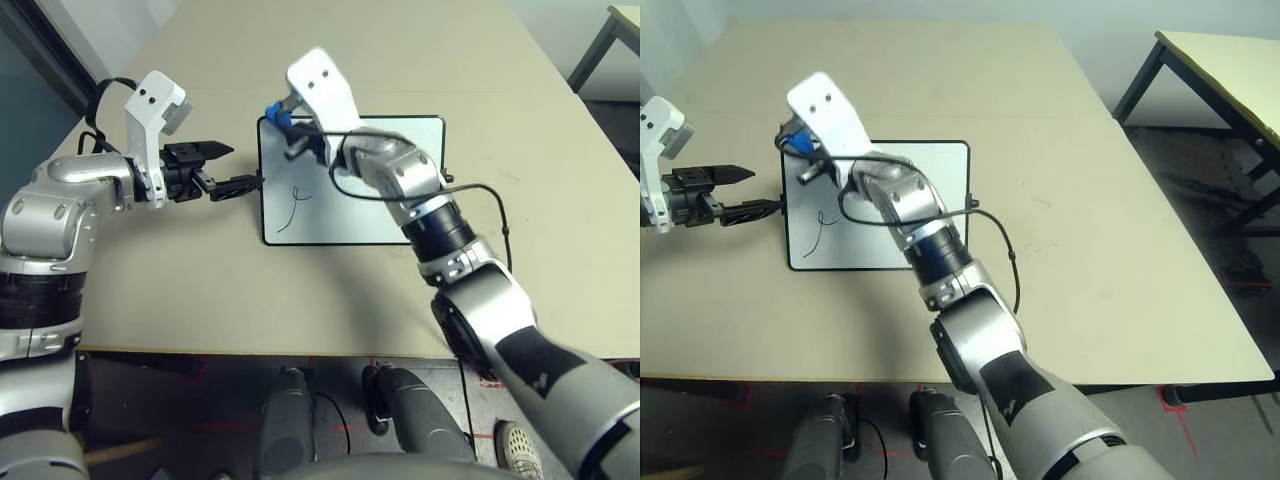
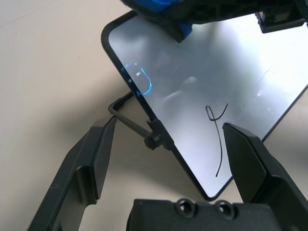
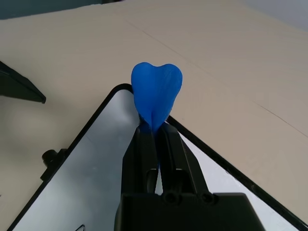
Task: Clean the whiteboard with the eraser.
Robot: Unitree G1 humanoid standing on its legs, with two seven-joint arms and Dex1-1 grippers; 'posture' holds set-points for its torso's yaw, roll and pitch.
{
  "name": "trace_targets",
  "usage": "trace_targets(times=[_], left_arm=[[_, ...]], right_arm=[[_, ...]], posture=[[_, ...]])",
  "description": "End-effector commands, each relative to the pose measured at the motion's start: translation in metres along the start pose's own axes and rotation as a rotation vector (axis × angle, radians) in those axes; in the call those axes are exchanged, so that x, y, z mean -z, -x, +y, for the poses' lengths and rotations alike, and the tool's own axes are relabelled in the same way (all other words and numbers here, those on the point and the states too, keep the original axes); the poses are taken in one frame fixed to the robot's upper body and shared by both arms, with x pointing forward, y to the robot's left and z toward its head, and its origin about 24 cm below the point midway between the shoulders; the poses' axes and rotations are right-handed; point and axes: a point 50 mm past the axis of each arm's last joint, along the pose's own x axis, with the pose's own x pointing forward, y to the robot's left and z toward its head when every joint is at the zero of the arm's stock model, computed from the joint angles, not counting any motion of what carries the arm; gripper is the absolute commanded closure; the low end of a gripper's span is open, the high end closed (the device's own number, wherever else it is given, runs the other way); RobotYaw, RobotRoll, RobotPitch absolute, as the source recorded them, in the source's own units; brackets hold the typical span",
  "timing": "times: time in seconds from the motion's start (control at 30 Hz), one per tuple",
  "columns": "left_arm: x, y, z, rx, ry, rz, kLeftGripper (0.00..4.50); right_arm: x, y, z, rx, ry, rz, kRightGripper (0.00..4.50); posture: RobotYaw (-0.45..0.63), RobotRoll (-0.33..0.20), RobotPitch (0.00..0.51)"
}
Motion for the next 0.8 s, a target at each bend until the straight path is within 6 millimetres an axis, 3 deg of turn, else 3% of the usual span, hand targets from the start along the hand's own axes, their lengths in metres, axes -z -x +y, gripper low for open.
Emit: trace_targets(times=[0.03, 0.23, 0.37, 0.63, 0.8], left_arm=[[0.003, 0.002, -0.001, 0.004, 0.005, 0.011, 0.00], [0.003, 0.001, -0.001, 0.006, 0.005, 0.010, 0.00], [0.002, -0.001, 0.000, 0.009, 0.004, 0.009, 0.00], [0.000, 0.000, 0.002, 0.008, -0.004, 0.011, 0.00], [0.000, 0.004, 0.002, 0.000, -0.007, 0.015, 0.00]], right_arm=[[0.017, 0.000, 0.009, -0.026, -0.009, 0.059, 4.50], [0.041, 0.012, 0.028, -0.096, -0.008, 0.125, 4.50], [0.046, 0.015, 0.028, -0.092, -0.009, 0.144, 4.50], [0.015, -0.001, 0.013, -0.031, -0.010, 0.057, 4.50], [0.013, -0.009, 0.008, -0.004, -0.013, 0.047, 4.50]], posture=[[-0.06, 0.000, 0.169], [-0.07, 0.000, 0.168], [-0.07, 0.000, 0.167], [-0.06, 0.000, 0.164], [-0.04, 0.000, 0.163]])
